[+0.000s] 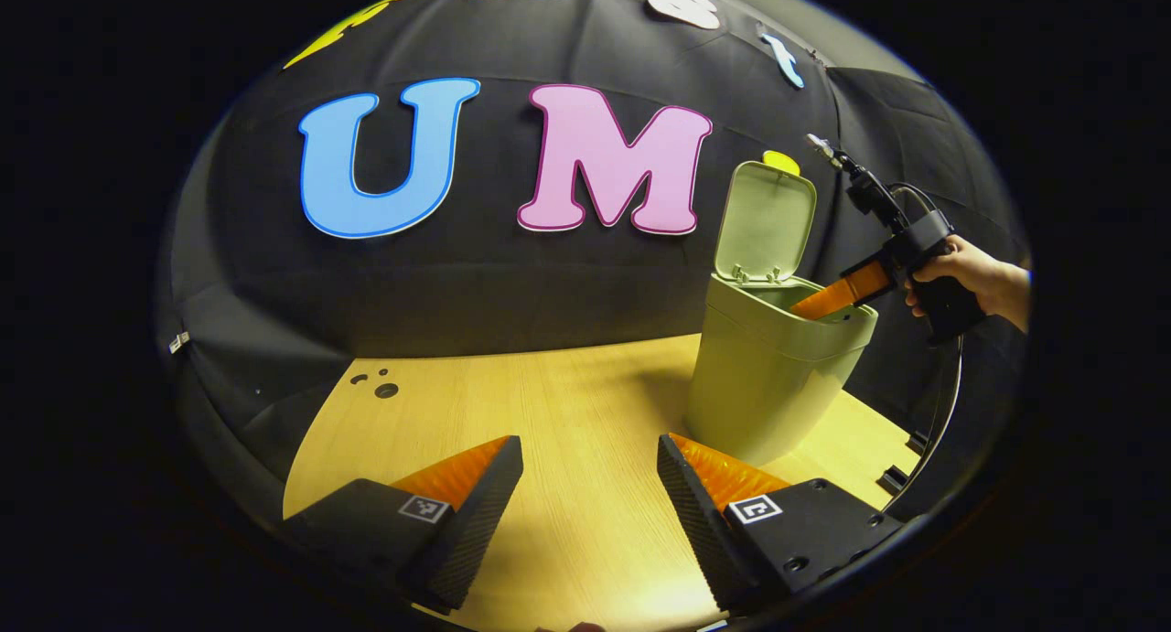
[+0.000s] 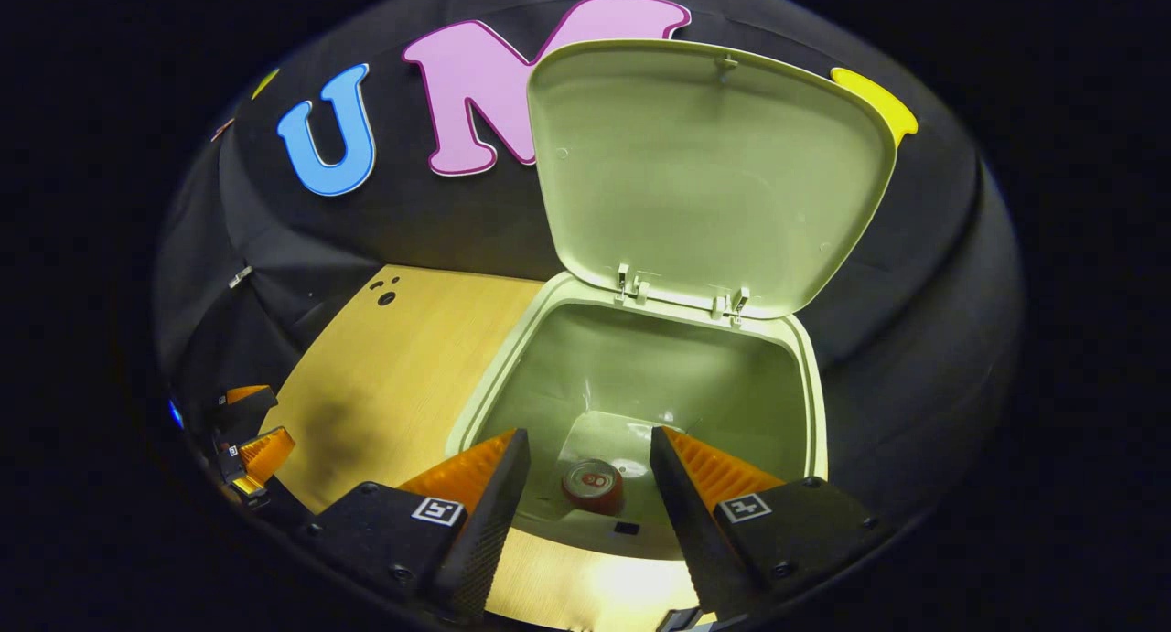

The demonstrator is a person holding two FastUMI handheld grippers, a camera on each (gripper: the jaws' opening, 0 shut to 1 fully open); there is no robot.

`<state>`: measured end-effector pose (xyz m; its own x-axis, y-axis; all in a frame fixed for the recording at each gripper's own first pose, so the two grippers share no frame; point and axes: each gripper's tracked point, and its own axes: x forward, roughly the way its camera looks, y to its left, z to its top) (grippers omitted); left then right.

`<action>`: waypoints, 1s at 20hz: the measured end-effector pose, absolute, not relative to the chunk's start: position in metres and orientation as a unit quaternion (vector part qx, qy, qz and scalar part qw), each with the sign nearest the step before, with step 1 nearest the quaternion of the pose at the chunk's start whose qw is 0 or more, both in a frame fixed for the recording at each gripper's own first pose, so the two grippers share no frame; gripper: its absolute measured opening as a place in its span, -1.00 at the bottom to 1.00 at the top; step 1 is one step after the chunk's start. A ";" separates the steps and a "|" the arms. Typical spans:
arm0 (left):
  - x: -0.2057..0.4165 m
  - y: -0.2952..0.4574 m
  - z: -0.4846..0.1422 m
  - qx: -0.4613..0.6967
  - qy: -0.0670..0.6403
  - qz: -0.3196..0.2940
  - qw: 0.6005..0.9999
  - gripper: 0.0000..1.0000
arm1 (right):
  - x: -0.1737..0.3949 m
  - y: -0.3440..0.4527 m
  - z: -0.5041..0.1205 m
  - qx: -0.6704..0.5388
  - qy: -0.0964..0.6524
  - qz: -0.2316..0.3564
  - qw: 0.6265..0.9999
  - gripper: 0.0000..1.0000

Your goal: Press the lid of the desktop garbage bin to open it, pick up the crumpled paper on the desktop and throw it into the bin, then pick up the pop can on the desktop and drop it into the bin, and finally close the garbage bin lid.

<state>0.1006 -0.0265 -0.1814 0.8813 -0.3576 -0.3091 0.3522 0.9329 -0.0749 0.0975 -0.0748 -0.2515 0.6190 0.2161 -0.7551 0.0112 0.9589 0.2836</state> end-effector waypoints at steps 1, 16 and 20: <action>0.101 -0.028 -0.180 -0.008 0.161 -0.183 0.970 0.89 | 0.098 -0.074 -0.249 0.133 0.430 0.058 0.891 0.70; 0.095 -0.035 -0.181 -0.008 0.161 -0.193 0.968 0.89 | 0.086 -0.094 -0.158 0.188 0.370 0.063 0.907 0.75; 0.094 -0.039 -0.181 -0.011 0.160 -0.197 0.967 0.89 | 0.106 -0.113 -0.106 0.196 0.323 0.056 0.924 0.76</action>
<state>0.0936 -0.0387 -0.1813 0.8711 -0.3849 -0.3049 0.3778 0.9220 -0.0847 0.1057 -0.1133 -0.1059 0.7844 0.2307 -0.5757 0.0232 0.9167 0.3990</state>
